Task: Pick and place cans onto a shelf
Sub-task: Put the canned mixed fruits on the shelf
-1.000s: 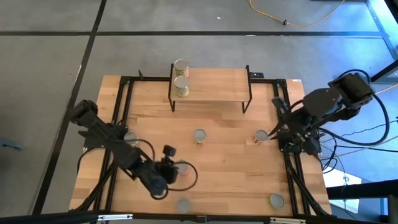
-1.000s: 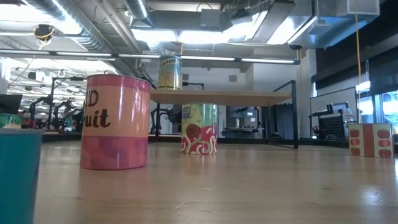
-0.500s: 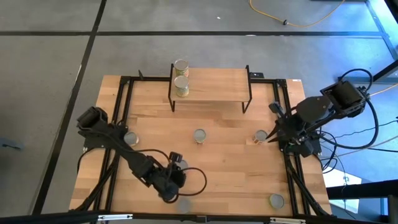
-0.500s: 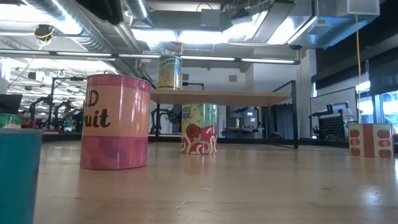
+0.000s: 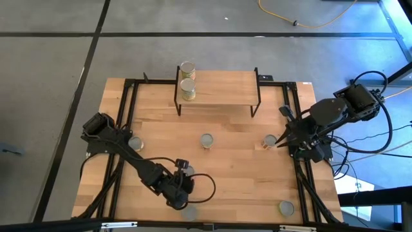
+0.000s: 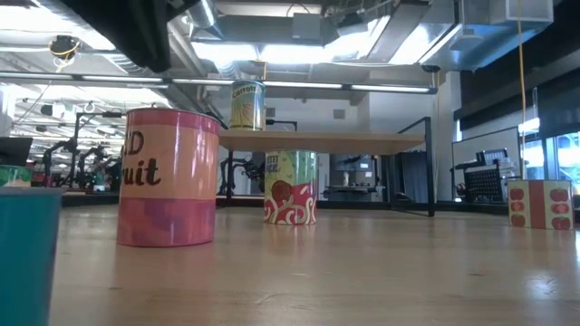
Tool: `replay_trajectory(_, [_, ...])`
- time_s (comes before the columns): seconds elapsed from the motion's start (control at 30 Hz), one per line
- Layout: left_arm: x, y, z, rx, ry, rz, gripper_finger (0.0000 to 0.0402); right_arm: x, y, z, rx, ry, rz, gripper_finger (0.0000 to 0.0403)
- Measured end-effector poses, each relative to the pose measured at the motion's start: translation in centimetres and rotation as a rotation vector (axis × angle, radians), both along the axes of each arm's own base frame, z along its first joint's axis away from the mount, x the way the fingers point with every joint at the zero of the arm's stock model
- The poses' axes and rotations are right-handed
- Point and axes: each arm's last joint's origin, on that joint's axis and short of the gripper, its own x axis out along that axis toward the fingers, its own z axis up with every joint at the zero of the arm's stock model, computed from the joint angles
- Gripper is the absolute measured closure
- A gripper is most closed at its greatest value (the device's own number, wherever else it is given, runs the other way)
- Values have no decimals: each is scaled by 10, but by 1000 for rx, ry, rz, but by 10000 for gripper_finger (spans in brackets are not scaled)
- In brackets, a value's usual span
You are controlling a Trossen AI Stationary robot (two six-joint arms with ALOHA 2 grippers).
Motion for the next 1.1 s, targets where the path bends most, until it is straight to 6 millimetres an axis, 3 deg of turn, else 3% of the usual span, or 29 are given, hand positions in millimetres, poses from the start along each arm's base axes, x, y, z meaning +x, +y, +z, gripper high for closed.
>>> replay_trajectory(1.1, [10, 11, -20, 2, 86, 95, 347, 0, 0, 0, -5, 0, 4, 350])
